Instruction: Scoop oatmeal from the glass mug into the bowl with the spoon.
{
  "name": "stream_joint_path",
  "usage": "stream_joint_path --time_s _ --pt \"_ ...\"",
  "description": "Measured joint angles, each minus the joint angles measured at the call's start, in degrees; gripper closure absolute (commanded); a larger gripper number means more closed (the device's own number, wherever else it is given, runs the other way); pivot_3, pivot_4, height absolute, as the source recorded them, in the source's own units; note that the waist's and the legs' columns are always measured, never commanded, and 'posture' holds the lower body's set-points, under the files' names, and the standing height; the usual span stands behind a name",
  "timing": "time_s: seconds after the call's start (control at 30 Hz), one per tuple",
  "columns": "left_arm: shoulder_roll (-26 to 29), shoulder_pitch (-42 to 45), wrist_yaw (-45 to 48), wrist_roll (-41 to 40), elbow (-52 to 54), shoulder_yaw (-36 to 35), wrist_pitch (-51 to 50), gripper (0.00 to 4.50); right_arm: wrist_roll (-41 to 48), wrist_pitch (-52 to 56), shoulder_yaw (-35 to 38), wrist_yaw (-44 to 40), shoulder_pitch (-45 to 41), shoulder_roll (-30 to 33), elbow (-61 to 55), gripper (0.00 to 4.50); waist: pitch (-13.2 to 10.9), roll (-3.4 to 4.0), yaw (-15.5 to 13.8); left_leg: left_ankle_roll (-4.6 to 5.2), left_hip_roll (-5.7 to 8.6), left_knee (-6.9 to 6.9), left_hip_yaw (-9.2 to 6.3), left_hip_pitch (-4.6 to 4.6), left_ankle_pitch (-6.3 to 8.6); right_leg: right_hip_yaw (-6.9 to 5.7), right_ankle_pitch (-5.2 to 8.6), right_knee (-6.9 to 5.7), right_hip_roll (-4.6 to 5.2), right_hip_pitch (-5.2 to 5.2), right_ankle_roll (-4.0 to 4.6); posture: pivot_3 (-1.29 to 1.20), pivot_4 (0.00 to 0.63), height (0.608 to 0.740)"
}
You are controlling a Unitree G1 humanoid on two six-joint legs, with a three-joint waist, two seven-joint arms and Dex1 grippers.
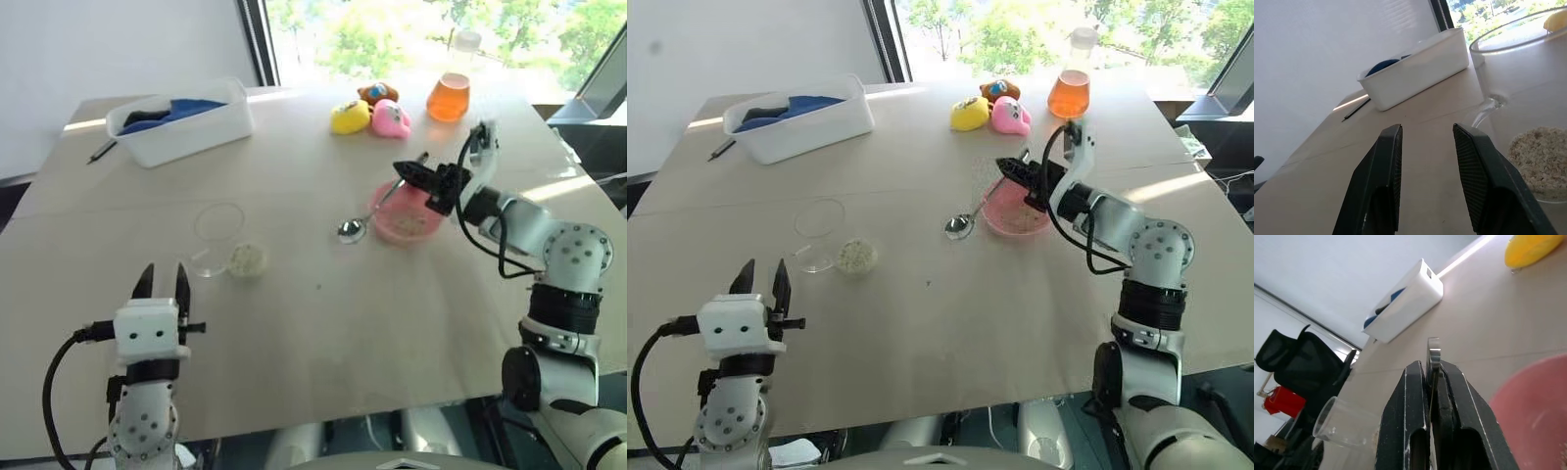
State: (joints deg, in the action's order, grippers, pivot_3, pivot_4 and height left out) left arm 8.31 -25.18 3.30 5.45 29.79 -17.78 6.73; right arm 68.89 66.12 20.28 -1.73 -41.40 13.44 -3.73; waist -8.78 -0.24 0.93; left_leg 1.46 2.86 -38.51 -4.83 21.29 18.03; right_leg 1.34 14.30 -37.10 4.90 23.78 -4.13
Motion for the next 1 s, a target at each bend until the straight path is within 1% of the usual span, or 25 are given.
stream_joint_path --time_s 0.2,0.47,0.6,0.8,0.9,1.0 --pt "1.4 1.0 0.5 -1.0 -4.3 -0.8 2.3 2.81 4.5 0.0 0.6 4.4 -0.4 -0.6 0.0 4.50 0.0 0.00 -0.1 0.00 0.00 0.00 -0.02 0.02 0.00 -0.02 0.00 0.01 0.03 0.00 0.00 0.00 0.150 0.740" --pt "1.8 3.8 1.6 -2.3 -5.8 0.2 2.6 2.81 5.6 -1.5 0.4 6.1 -0.1 -0.5 -0.4 4.50 0.0 0.00 -0.1 0.00 0.00 -0.01 -0.01 0.02 0.00 -0.01 0.00 0.00 0.02 0.00 0.00 0.00 0.150 0.740" --pt "1.8 2.7 2.6 -2.5 -5.8 0.4 3.2 2.81 5.6 -1.8 0.1 6.1 1.1 -0.3 -1.3 4.50 0.0 0.00 -0.1 0.00 0.00 0.00 -0.01 0.02 0.00 0.00 0.00 0.00 0.03 0.01 0.00 0.00 0.150 0.740" --pt "1.4 -2.2 4.1 -3.3 -5.6 0.8 5.1 2.81 5.7 -2.0 -0.2 6.1 1.9 0.1 -2.0 4.50 0.0 0.00 -0.1 0.00 -0.01 0.00 -0.02 0.02 0.00 -0.01 0.00 0.00 0.03 0.00 0.00 0.00 0.150 0.740" --pt "1.4 -2.3 4.5 -3.3 -5.6 2.2 5.4 2.81 5.8 -2.4 -0.5 6.1 2.4 0.1 -2.1 4.50 0.0 0.00 -0.2 0.00 0.00 -0.01 -0.03 0.02 0.00 -0.03 0.00 -0.01 0.04 -0.01 0.00 0.00 0.150 0.740" --pt "1.6 -0.3 4.4 -3.1 -5.8 2.7 5.5 2.81 5.8 -2.5 -0.8 6.1 2.7 0.2 -2.1 4.50 0.0 0.00 -0.2 0.00 0.00 -0.01 -0.03 0.02 0.00 -0.04 0.00 -0.04 0.03 0.00 0.00 0.00 0.150 0.740"
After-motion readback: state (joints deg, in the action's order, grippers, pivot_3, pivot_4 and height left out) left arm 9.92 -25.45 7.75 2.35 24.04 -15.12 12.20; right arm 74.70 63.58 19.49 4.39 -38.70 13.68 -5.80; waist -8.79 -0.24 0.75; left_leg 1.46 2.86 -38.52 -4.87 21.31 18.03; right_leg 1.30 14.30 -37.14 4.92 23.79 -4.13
